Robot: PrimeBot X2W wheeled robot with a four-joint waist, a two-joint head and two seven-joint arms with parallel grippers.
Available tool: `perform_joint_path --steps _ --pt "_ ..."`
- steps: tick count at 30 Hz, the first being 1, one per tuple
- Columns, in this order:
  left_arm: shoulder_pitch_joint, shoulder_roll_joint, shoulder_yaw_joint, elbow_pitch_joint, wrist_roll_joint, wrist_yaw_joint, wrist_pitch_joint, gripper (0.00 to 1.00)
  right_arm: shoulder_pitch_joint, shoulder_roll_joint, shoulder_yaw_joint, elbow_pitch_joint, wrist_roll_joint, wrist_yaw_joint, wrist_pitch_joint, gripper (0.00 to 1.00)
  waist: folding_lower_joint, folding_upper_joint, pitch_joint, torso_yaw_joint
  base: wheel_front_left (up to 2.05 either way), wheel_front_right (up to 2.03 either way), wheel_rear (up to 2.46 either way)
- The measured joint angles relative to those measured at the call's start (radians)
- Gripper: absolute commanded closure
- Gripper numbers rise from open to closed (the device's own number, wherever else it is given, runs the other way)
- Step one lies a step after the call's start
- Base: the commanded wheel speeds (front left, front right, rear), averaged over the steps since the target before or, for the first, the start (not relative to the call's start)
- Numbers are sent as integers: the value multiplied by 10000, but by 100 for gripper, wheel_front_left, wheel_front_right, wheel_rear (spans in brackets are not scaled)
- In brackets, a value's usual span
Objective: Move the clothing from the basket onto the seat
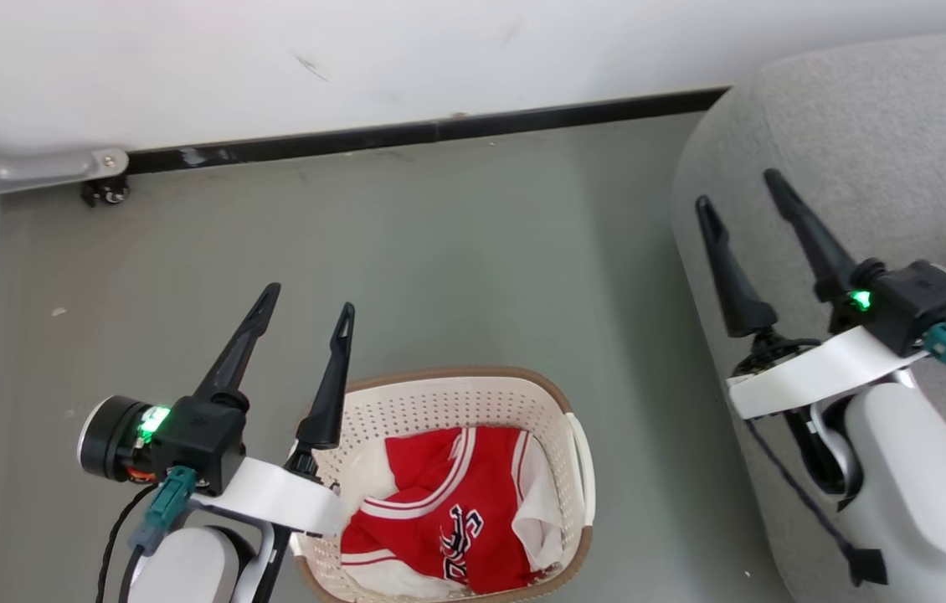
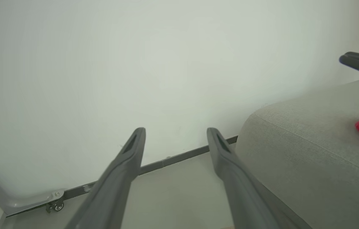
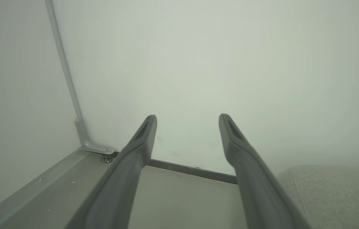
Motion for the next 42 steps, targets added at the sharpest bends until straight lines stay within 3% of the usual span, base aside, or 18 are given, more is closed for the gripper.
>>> perform_joint_path --steps 7,19,42 --pt "528 -136 374 -65 -174 265 -42 0 392 539 -50 295 -437 0 27 0 0 0 -377 396 0 0 0" --pt "1232 -326 410 -4 -165 270 -42 0 1573 1127 -125 581 -1035 0 48 0 0 0 -1178 883 0 0 0" --pt "2636 -476 771 420 -167 616 -42 0 3951 1592 -1233 472 -1231 0 107 0 0 0 -2520 1173 0 0 0"
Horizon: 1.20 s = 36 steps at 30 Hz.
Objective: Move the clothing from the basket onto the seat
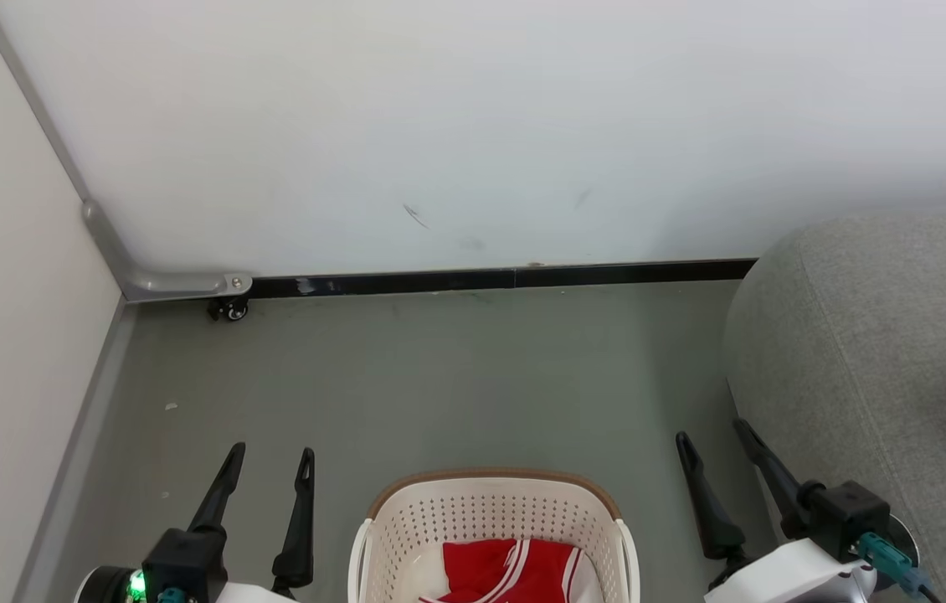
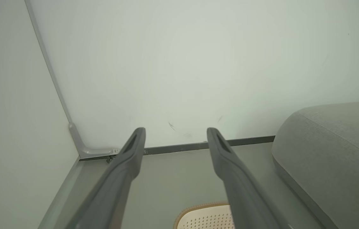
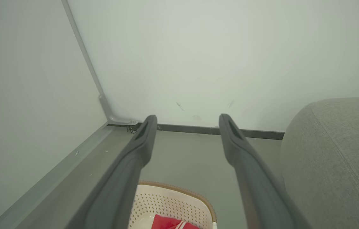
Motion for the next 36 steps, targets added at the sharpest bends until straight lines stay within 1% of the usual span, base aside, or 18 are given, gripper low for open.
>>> perform_joint_path --steps 9,17,25,30,36 --pt "190 54 65 73 33 84 0 0 295 35 -19 -336 -232 0 8 0 0 0 -290 -110 0 0 0" --pt "448 73 213 65 105 257 0 0 620 54 -159 -652 -337 0 107 0 0 0 -370 -212 0 0 0" --pt "463 73 295 63 104 259 0 0 665 59 -234 -1049 -307 0 107 0 0 0 -340 -285 0 0 0" --pt "462 54 295 65 105 259 0 0 856 69 -378 -1152 -267 0 242 0 0 0 -302 -328 0 0 0" --pt "460 27 303 130 119 282 0 0 855 82 -790 -1281 -259 0 466 0 0 0 -246 -338 0 0 0"
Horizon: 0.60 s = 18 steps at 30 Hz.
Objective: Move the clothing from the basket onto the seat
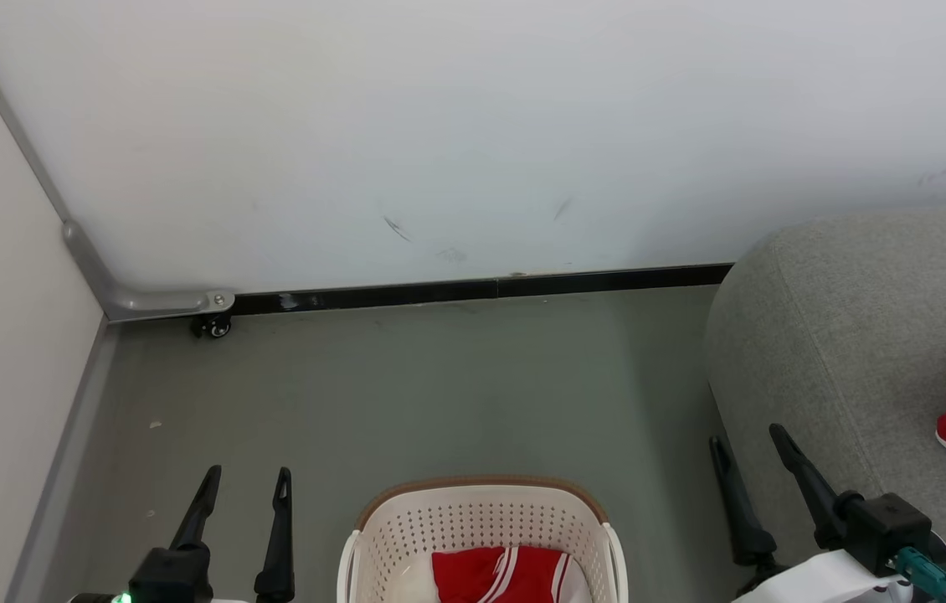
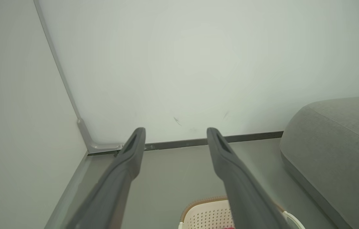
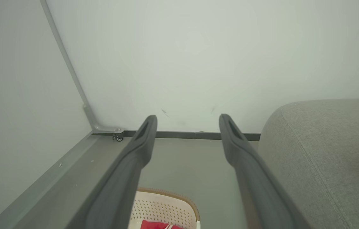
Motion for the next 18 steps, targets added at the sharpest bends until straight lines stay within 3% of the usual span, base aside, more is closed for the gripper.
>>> perform_joint_path --steps 18 --pt "-77 -23 242 151 54 153 0 0 150 13 -71 -351 213 0 487 0 1 0 181 9 0 0 0"
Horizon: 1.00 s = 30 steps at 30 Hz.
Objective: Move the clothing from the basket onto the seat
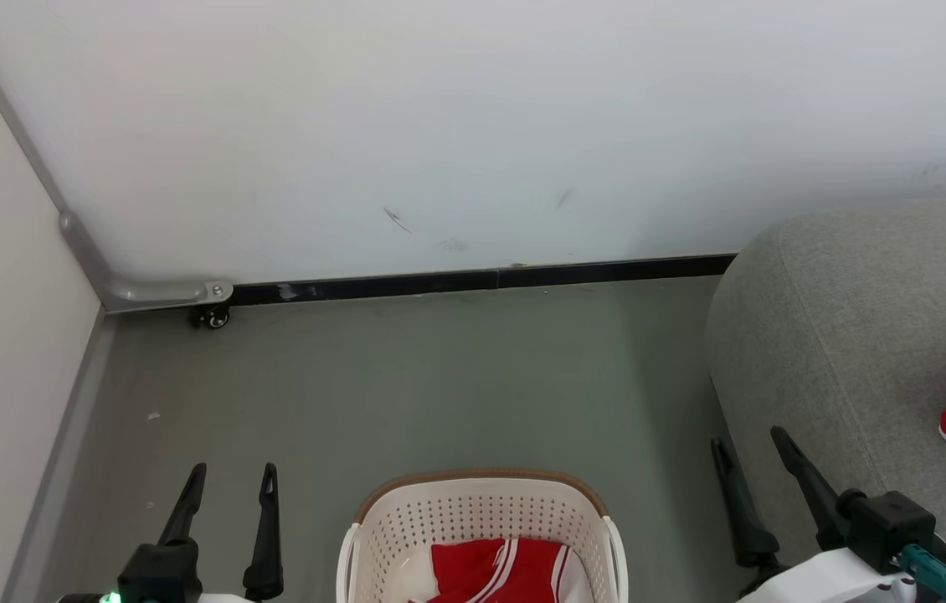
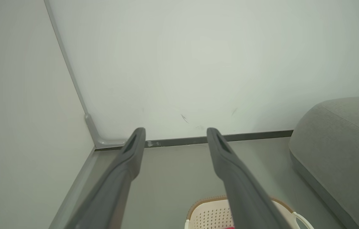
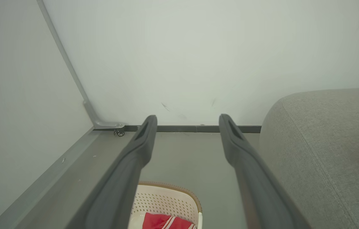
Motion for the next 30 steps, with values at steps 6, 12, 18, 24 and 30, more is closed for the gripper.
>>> perform_joint_path --steps 6,12,18,24,30 --pt "-12 0 4 -4 0 -2 0 0 1 0 -12 -163 15 0 54 0 -1 0 79 -36 0 0 0" --pt "-151 19 -36 0 6 -23 0 0 0 4 -77 -336 75 0 61 0 -1 0 190 -85 0 0 0" --pt "-591 134 -217 92 121 -226 0 0 1 17 -324 -533 86 0 48 0 0 0 379 -153 0 0 0" --pt "-994 213 -575 470 303 -581 2 0 46 40 -773 -811 86 0 -54 0 0 0 650 -253 0 0 0" --pt "-1393 188 -947 832 468 -838 23 0 214 52 -1160 -953 69 0 -113 0 -1 0 938 -352 0 0 0"
